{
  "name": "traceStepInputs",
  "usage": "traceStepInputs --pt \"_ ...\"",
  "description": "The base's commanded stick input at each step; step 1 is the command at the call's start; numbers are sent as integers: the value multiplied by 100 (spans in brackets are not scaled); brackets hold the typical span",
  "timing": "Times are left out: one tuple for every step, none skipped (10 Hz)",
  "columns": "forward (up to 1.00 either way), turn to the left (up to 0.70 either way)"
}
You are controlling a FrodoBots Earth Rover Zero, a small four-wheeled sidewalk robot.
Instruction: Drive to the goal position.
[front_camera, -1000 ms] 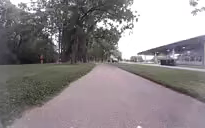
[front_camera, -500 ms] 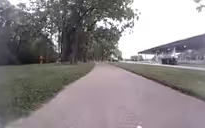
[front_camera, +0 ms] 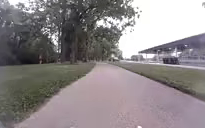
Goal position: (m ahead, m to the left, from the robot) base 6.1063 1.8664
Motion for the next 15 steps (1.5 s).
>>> traceStepInputs --pt "70 0" --pt "70 0" --pt "70 0" --pt "70 0" --pt "70 0" --pt "70 0" --pt "70 0" --pt "70 0" --pt "70 0" --pt "70 0" --pt "70 0" --pt "70 0" --pt "70 0" --pt "70 0" --pt "70 0"
